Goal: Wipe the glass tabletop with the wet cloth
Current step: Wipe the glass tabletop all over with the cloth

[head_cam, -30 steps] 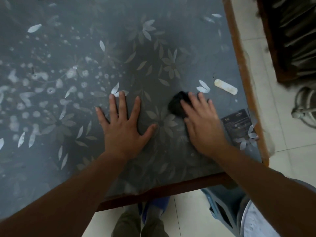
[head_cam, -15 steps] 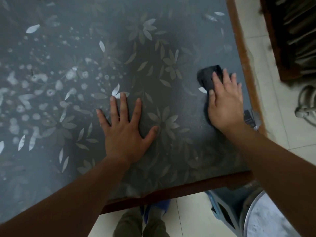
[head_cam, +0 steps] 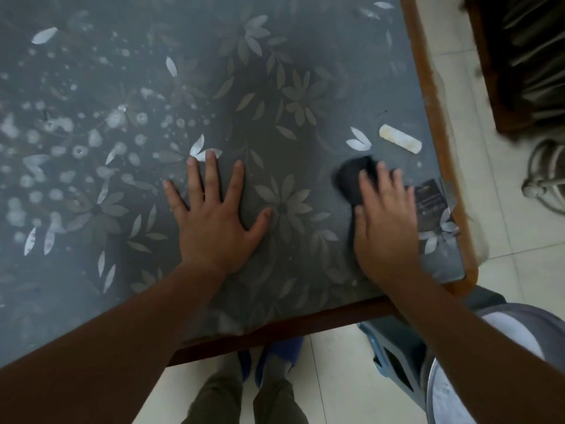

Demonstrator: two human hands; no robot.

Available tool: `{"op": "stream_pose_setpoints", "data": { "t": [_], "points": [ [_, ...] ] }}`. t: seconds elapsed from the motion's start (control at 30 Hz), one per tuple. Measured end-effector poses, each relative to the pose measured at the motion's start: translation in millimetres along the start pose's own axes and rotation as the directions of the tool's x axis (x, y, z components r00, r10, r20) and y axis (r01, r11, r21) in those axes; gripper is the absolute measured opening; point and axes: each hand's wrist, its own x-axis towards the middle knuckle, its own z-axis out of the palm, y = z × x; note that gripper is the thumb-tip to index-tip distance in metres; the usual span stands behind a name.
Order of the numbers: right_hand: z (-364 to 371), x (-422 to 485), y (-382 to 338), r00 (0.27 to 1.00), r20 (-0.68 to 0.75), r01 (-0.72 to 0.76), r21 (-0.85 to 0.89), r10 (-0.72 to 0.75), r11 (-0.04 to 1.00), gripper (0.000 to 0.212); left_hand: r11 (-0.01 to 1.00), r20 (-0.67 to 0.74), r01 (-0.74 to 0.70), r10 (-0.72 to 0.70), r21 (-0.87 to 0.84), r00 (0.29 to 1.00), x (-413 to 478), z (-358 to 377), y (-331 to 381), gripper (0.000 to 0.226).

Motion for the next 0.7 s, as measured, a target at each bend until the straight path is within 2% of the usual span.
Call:
{"op": "stream_pose_setpoints", "data": {
  "t": [0.07, 0.1, 0.13, 0.17, 0.23, 0.3, 0.33, 0.43, 0.5, 0.53, 0.6, 0.67, 0.7],
  "points": [
    [-0.2, -34.5, 5.3, 0.977, 0.088, 0.195, -0.011, -0.194, 0.981, 0.054, 1.000, -0.004, 0.002, -0.002, -0.010, 1.000, 0.2, -1.0, 1.1, 0.089],
    [-2.2, -38.9, 16.6, 0.974, 0.100, 0.207, -0.014, -0.205, 0.978, 0.053, 1.000, -0.005, 0.003, -0.003, -0.015, 1.000, 0.2, -1.7, 1.4, 0.088],
    [-3.4, -36.6, 28.5, 0.986, 0.087, 0.141, -0.017, -0.139, 0.990, 0.053, 1.000, -0.004, 0.001, -0.001, -0.017, 1.000, 0.1, -1.9, 1.6, 0.087],
    [-4.4, -31.8, 37.5, 0.998, 0.056, 0.012, -0.011, -0.011, 1.000, 0.053, 1.000, -0.003, -0.002, 0.002, -0.018, 1.000, 0.5, -1.3, 1.3, 0.086],
    [-3.4, -26.6, 33.8, 0.973, -0.015, -0.229, 0.045, 0.230, 0.972, 0.054, 1.000, -0.004, -0.003, 0.003, -0.025, 1.000, -0.1, 0.1, -0.3, 0.084],
    [2.9, -34.2, -3.8, 0.955, -0.058, -0.289, 0.046, 0.291, 0.956, 0.055, 0.999, -0.011, -0.008, 0.007, -0.043, 1.000, -1.1, 0.9, -1.4, 0.080],
    [8.4, -42.6, -27.4, 0.969, -0.059, -0.239, 0.030, 0.241, 0.970, 0.056, 0.999, -0.017, -0.012, 0.011, -0.052, 1.000, -0.8, 0.7, -1.2, 0.078],
    [23.7, -70.8, -82.9, 0.999, 0.010, 0.040, 0.050, -0.041, 0.998, 0.058, 0.996, -0.031, -0.029, 0.027, -0.087, 0.999, -2.3, -2.2, -0.9, 0.072],
    [23.6, -68.2, -80.5, 0.995, 0.023, 0.098, 0.072, -0.100, 0.993, 0.056, 0.993, -0.038, -0.037, 0.033, -0.116, 0.999, -3.5, -3.6, -1.5, 0.068],
    [22.3, -64.2, -71.2, 0.998, 0.013, 0.063, 0.053, -0.064, 0.997, 0.055, 0.990, -0.037, -0.042, 0.037, -0.137, 0.999, -3.9, -4.1, -1.7, 0.066],
    [17.8, -50.4, -51.2, 0.986, -0.040, -0.160, 0.065, 0.163, 0.985, 0.055, 0.983, -0.042, -0.045, 0.038, -0.180, 0.998, -4.4, -4.7, -1.9, 0.063],
    [16.4, -39.7, -55.5, 0.921, -0.094, -0.366, 0.131, 0.379, 0.922, 0.056, 0.975, -0.044, -0.038, 0.029, -0.220, 0.999, -4.5, -5.5, -2.8, 0.059],
    [17.9, -40.1, -71.3, 0.915, -0.103, -0.378, 0.123, 0.391, 0.918, 0.057, 0.971, -0.043, -0.037, 0.028, -0.237, 0.999, -4.7, -6.0, -3.5, 0.057]
  ]
}}
